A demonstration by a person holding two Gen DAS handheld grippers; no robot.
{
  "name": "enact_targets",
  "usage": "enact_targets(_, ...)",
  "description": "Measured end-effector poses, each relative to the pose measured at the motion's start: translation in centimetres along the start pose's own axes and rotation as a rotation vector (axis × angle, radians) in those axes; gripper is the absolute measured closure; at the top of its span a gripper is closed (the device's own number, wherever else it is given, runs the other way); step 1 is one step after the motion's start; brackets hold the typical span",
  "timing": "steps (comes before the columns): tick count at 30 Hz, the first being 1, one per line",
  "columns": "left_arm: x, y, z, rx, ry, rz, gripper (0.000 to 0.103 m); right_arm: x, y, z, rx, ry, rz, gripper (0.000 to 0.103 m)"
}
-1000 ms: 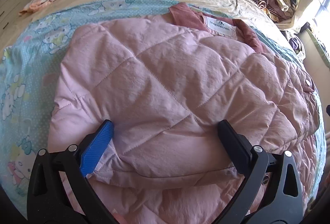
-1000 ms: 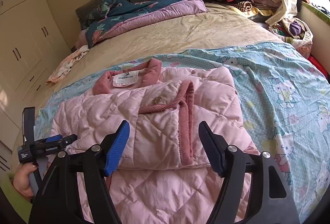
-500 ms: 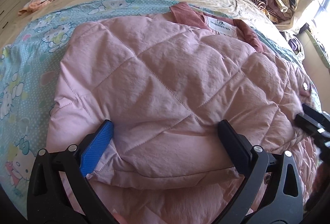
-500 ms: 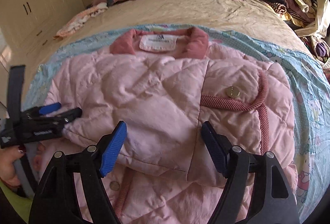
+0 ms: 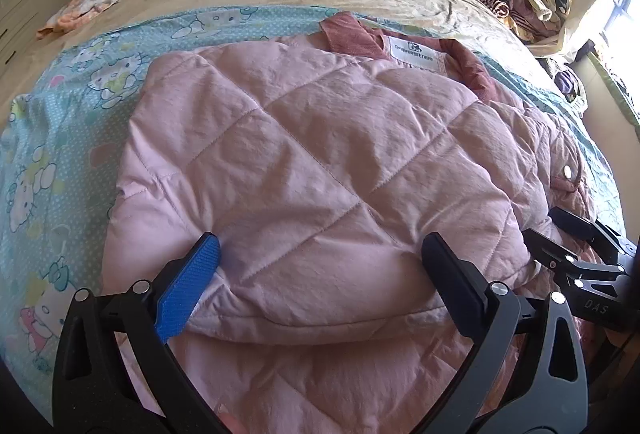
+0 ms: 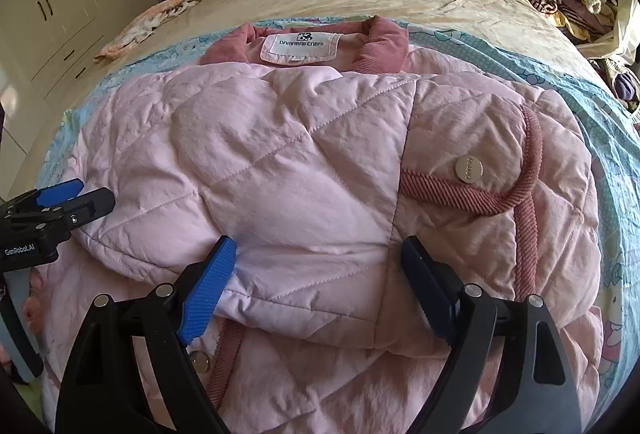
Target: Fold large clothes
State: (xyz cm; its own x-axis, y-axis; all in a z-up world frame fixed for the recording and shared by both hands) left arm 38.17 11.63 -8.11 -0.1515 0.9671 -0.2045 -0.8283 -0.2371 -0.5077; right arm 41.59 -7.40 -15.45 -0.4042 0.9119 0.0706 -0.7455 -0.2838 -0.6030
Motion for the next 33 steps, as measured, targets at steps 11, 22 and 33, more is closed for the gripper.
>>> enact_targets(11,-0.9,0.8,3.0,0.005,0.058,0.01,0.009,0.2,1.4,5.8,-0.101,-0.093,-0.089,0.006)
enact_targets(22,-1.6,1.4,6.0,-0.04,0.091,0.016,0.009,0.7,1.9,9.0,-0.133,-0.071,-0.092,0.006)
enact_targets(33,-1.9,1.8,9.0,-0.084,0.112,0.009,0.009,1.2,2.4,11.9,-0.178,-0.042,-0.082,0.006)
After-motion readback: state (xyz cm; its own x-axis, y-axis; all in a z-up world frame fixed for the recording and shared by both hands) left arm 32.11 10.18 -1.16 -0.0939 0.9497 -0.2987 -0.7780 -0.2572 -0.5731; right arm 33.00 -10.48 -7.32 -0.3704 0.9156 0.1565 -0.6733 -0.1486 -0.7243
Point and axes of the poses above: each gripper's, at about its wrist camera, not at the fingertips, and z roughly against the way its jaws point, x to its left, y to its underside, the point moved 2 cm from there along -z, roughly the way its jaws point, and after that the axes turned 7 degrees about z, right-handed, at the moved point
